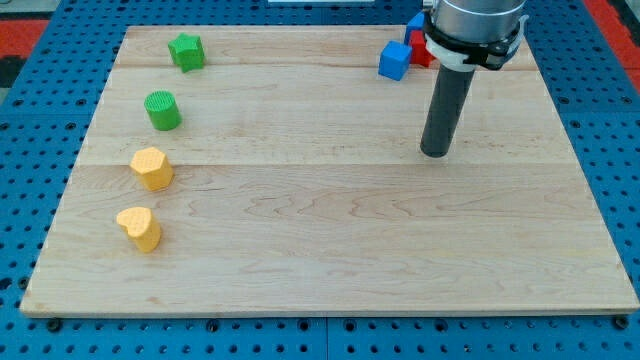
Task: Move your arm towards the top left of the board
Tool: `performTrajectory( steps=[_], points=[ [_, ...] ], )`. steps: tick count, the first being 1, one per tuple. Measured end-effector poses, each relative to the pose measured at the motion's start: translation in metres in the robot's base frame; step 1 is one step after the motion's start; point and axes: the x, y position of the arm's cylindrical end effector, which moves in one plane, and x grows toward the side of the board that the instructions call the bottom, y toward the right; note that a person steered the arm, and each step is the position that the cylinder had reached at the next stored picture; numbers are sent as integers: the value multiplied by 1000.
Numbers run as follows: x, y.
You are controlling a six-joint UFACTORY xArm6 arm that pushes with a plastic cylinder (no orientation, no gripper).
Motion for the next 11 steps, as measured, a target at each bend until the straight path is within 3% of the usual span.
performTrajectory(
  steps=[5,9,10,11],
  points=[
    [32,-44],
    [32,-31],
    [31,-74],
    [-17,-112]
  ],
)
